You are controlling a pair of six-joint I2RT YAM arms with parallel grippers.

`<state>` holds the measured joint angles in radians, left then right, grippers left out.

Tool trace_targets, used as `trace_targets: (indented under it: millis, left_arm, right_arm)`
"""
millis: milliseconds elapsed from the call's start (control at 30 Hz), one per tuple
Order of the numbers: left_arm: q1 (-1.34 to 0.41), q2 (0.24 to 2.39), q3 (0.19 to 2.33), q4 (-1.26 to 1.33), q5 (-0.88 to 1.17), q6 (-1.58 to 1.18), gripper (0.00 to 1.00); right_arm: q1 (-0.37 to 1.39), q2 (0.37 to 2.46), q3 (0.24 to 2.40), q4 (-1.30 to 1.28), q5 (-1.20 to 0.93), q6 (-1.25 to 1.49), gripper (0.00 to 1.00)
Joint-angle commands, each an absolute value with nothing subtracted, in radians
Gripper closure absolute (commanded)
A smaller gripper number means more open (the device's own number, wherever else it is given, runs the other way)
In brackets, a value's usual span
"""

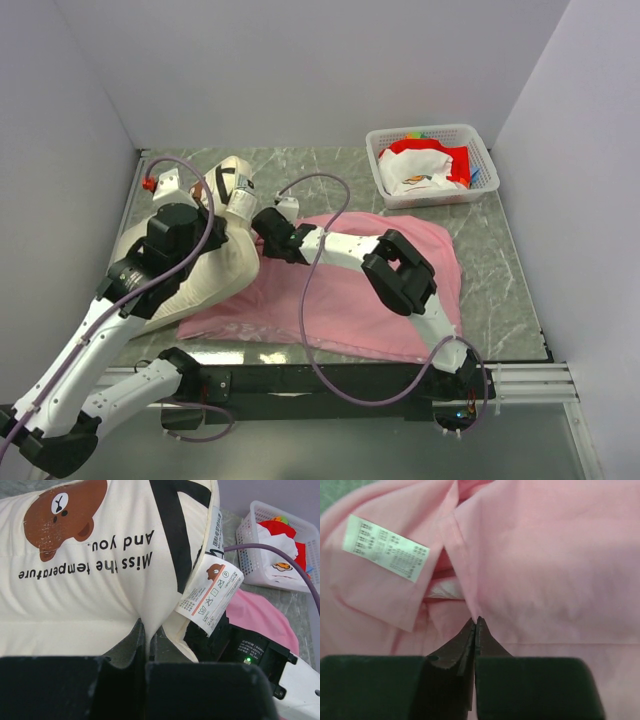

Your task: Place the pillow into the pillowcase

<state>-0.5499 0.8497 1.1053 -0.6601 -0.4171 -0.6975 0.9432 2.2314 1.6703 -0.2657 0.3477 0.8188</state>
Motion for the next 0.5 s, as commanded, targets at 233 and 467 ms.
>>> trace_targets:
  millis: [233, 467]
  left_arm:
    - [-0.546, 0.840, 1.043, -0.482, -0.503, -0.824, 0.99]
    - [-0.543, 0.937, 1.055, -0.428, -0.540, -0.822, 0.99]
  right_arm:
    - [0.902, 1.849, 1.304, -0.209, 0.402, 0.635, 1.00]
    - [0.894, 1.669, 1.158, -0.189, 0.344, 0.539, 1.00]
